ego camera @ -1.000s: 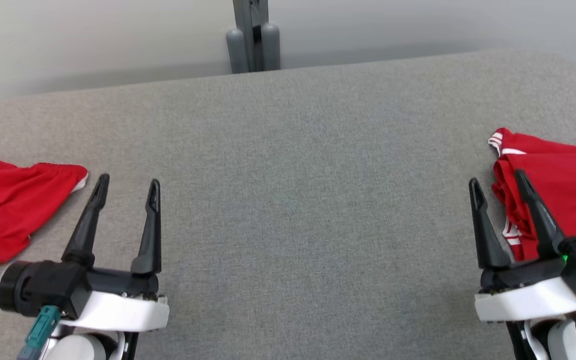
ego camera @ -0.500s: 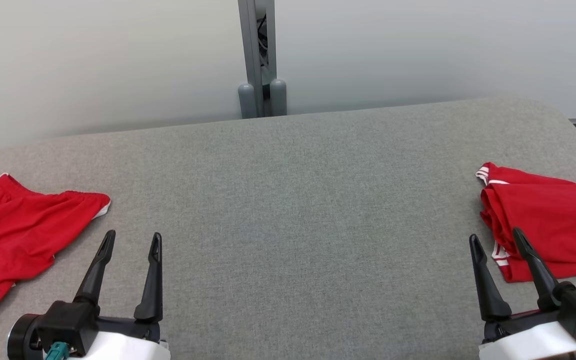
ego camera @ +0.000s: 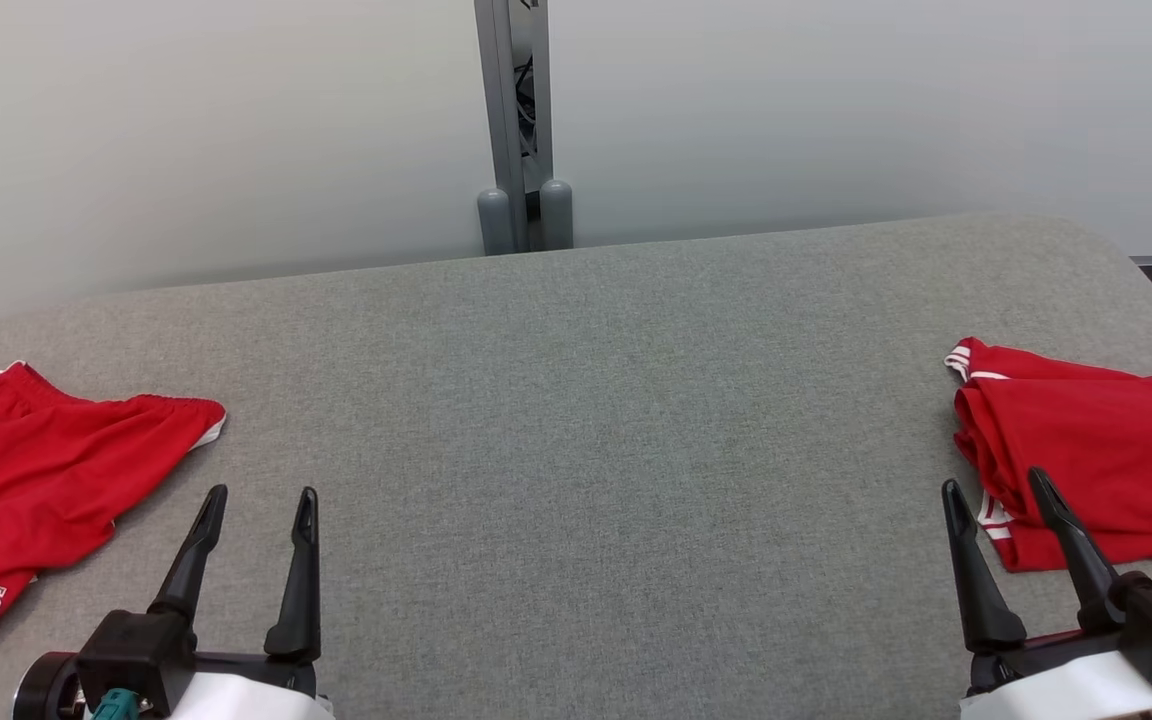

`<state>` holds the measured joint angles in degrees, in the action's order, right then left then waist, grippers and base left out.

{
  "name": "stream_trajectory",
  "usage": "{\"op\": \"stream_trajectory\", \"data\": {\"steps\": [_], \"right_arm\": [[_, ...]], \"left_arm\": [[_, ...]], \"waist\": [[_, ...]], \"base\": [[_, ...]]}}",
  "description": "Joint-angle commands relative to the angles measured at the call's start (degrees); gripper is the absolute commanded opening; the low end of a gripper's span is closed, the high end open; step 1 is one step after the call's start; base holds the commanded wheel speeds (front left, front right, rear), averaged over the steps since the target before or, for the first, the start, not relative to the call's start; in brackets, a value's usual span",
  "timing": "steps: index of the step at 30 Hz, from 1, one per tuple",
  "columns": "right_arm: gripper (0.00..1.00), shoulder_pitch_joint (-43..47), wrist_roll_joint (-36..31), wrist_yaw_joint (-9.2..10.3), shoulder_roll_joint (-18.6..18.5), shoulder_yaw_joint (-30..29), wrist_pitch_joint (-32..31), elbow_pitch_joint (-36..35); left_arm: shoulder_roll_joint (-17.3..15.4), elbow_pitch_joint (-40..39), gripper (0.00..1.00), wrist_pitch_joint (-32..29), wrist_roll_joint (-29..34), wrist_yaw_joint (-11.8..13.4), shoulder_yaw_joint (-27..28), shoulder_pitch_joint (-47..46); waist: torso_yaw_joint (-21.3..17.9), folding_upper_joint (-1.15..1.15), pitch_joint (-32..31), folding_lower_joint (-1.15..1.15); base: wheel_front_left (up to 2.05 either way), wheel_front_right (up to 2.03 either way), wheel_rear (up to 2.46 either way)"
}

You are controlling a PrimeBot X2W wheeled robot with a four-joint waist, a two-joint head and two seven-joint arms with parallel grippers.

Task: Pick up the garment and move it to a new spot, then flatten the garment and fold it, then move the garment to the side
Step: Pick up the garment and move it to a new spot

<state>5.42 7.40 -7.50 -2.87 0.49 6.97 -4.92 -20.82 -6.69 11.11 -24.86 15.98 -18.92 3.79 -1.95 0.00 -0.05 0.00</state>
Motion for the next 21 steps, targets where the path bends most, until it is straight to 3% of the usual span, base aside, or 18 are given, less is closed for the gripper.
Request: {"op": "stream_trajectory", "data": {"steps": [1,21], "right_arm": [[1.00,0.37,0.08,0.01,-0.10,-0.23,-0.42,-0.41],[1.00,0.00,1.35,0.01,-0.08,-0.19,0.54,0.46]], "left_arm": [[-0.30,0.06,1.00,-0.27,-0.41,0.32,0.16,0.33],[-0.87,0.25,1.00,-0.78,-0.91,0.72,-0.22,-0.23]], "waist": [[0.00,0.00,-0.01,0.00],[-0.13,0.00,-0.12,0.00]], "base": [[0.00,0.00,0.00],[0.00,0.00,0.00]]}}
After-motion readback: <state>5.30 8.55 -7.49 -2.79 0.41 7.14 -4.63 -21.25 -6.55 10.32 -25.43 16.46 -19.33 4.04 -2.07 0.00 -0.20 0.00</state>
